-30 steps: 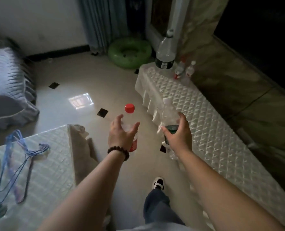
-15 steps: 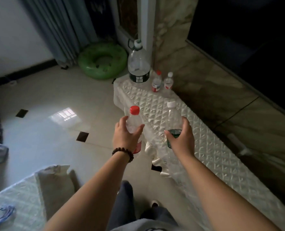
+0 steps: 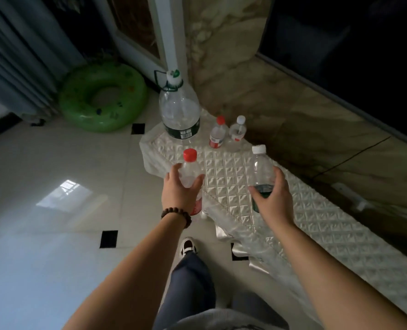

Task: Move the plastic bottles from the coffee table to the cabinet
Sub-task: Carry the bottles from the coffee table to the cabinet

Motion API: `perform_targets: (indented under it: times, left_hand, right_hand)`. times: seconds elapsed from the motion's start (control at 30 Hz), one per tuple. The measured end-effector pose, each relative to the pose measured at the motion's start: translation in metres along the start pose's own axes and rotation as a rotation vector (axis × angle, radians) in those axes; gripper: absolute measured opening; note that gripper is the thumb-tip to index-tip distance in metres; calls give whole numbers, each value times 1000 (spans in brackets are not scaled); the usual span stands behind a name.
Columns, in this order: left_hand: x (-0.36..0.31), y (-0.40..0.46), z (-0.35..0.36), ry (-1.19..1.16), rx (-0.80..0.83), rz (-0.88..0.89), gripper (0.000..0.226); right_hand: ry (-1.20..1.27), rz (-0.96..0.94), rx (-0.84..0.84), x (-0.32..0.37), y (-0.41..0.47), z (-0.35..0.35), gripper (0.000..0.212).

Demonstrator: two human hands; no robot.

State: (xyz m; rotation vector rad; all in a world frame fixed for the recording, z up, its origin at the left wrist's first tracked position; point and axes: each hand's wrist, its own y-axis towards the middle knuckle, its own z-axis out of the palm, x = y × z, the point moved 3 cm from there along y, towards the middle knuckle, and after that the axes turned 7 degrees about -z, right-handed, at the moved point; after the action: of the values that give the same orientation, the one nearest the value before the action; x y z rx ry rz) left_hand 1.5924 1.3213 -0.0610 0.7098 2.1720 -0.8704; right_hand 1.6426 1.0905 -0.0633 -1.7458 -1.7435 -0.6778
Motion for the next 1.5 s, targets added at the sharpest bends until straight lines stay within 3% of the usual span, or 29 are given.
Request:
perform_targets:
  times: [0.23, 0.47, 0.73, 0.97, 1.3, 1.5]
  left_hand:
    - [-9, 90, 2, 31, 52, 1, 68]
    - [-3, 159, 52, 90, 103, 21, 66]
    - [14, 232, 114, 107, 54, 14, 65]
    - [13, 257, 149, 149, 14, 74, 65]
    - [30, 255, 157, 241, -34, 104, 69]
    - [28, 247, 149, 355, -74, 115, 93]
  right_hand:
    - [51, 80, 20, 17, 49, 39, 83]
    - [24, 72, 19, -15, 107, 86, 82]
    - [117, 96, 4, -57, 169, 157, 77]
    - [169, 12, -6, -74, 199, 202, 79]
    - [69, -55, 162, -81, 202, 221, 73]
    - [30, -64, 211, -70, 200, 211, 93]
